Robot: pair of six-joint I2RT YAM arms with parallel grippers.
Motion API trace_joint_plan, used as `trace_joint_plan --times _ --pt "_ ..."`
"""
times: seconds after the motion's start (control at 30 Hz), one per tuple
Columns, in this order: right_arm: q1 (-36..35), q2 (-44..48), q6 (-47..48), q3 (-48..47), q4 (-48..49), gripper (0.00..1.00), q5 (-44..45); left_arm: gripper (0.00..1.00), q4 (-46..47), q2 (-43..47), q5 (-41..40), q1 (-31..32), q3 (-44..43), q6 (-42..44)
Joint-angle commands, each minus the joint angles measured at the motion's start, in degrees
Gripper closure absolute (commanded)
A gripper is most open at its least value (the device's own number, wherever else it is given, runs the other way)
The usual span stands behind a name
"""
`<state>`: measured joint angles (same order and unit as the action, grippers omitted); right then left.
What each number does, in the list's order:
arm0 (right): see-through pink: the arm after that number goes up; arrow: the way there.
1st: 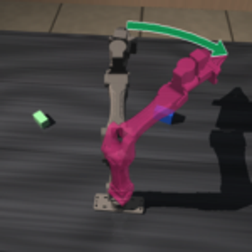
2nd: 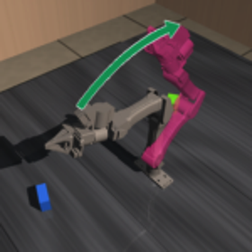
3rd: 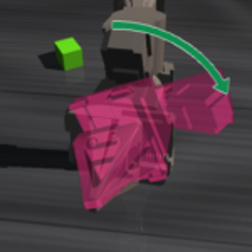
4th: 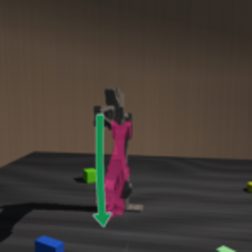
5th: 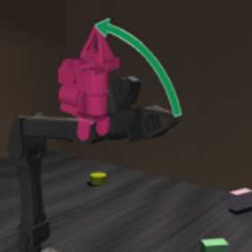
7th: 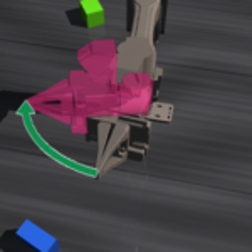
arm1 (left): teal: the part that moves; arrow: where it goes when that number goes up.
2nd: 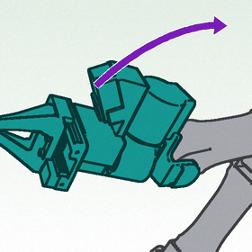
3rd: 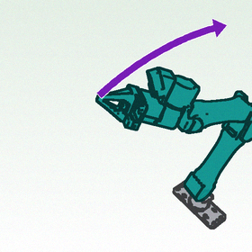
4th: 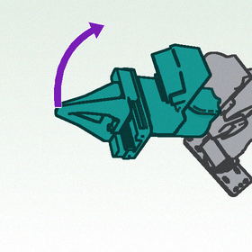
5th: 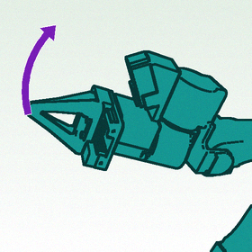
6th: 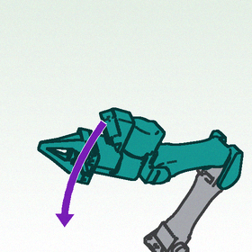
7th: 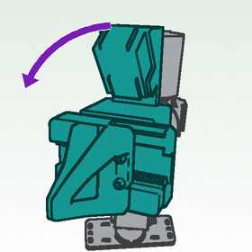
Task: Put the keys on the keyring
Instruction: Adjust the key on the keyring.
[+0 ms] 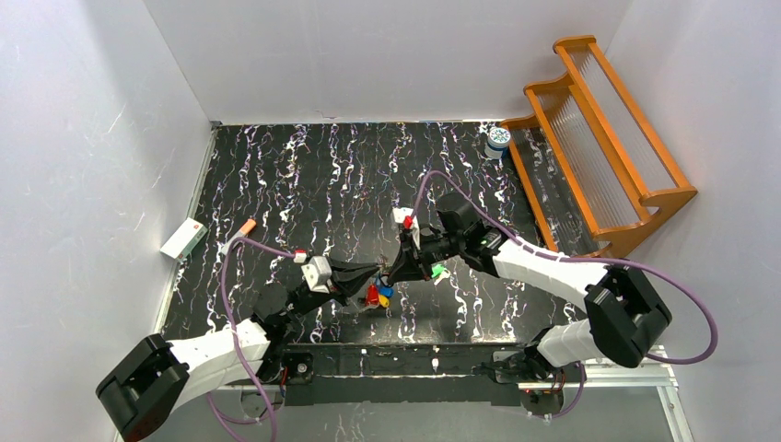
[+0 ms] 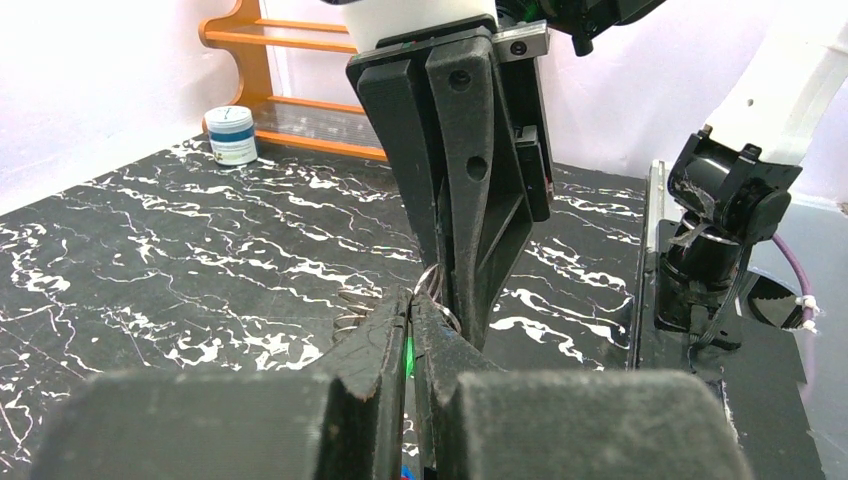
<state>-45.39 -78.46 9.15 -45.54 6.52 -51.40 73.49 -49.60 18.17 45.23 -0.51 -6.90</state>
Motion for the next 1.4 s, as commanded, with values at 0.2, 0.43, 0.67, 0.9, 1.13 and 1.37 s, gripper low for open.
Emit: trace_joint_plan --times 0.2,0.43,0.67,0.9,1.13,1.37 --pt "-0.42 -3.22 -1.54 -4.01 -0.51 0.99 3.77 1.00 5.34 -0.13 0.86 0.22 1.66 -0.31" --pt "-0.66 -1.67 -2.63 -4.05 -0.64 0.85 8.56 1.00 5.35 -0.84 0.94 0.34 1.64 -0.14" --pt "-0.56 5.30 0.89 0.72 0.31 0.49 15.76 1.00 5.34 -0.41 0.20 0.32 2.26 0.17" --pt "-0.51 9.89 1.70 3.54 2.00 0.33 20.31 1.00 5.26 -0.23 -0.14 0.26 2.44 0.64" --pt "-0.58 11.06 1.41 4.41 3.06 0.27 21.24 1.00 4.31 1.13 -1.13 0.32 2.45 1.80" --pt "-0.48 12.32 0.78 5.83 4.79 0.23 24.19 1.00 -0.97 3.52 -1.99 0.29 1.05 4.42"
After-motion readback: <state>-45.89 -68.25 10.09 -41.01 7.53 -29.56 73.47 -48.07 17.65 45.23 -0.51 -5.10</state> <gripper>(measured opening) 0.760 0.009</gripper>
